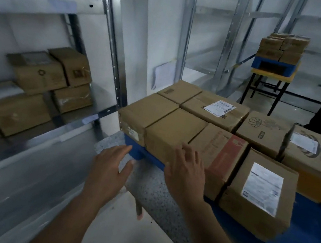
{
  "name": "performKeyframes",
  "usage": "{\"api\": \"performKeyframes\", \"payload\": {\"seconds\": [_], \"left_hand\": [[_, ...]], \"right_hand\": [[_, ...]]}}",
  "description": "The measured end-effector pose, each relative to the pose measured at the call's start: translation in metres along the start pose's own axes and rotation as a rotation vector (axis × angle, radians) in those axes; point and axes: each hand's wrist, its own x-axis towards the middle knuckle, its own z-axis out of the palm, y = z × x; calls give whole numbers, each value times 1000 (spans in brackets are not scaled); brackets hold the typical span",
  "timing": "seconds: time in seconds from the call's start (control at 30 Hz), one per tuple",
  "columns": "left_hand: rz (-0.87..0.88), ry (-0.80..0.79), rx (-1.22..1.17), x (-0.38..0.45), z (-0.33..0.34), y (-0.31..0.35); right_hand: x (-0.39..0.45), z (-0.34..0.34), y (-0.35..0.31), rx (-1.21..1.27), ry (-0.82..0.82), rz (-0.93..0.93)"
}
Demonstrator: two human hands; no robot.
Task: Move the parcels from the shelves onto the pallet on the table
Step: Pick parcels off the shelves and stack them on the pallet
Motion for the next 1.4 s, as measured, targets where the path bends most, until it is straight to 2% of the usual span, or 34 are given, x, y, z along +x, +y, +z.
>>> {"api": "performKeyframes", "payload": {"seconds": [0.2,0.4,0.53,0.8,0.93,1.23,1.4], "left_hand": [[-138,72,62,16,-34,-58],[-264,208,67,40,-69,-127],[-357,274,37,63,-99,-166],[-403,390,11,125,-160,-237],[-467,380,-75,157,-179,-270],[-587,259,-68,215,-193,-299],[-619,218,-220,226,-196,-306]], "right_hand": [[45,34,-59,52,-12,-107],[97,74,-132,108,-132,-234],[138,100,-178,137,-127,-311],[219,138,-269,212,-126,-312],[255,153,-305,284,-148,-287],[309,192,-340,413,-141,-183],[313,196,-349,508,-176,-163]]}}
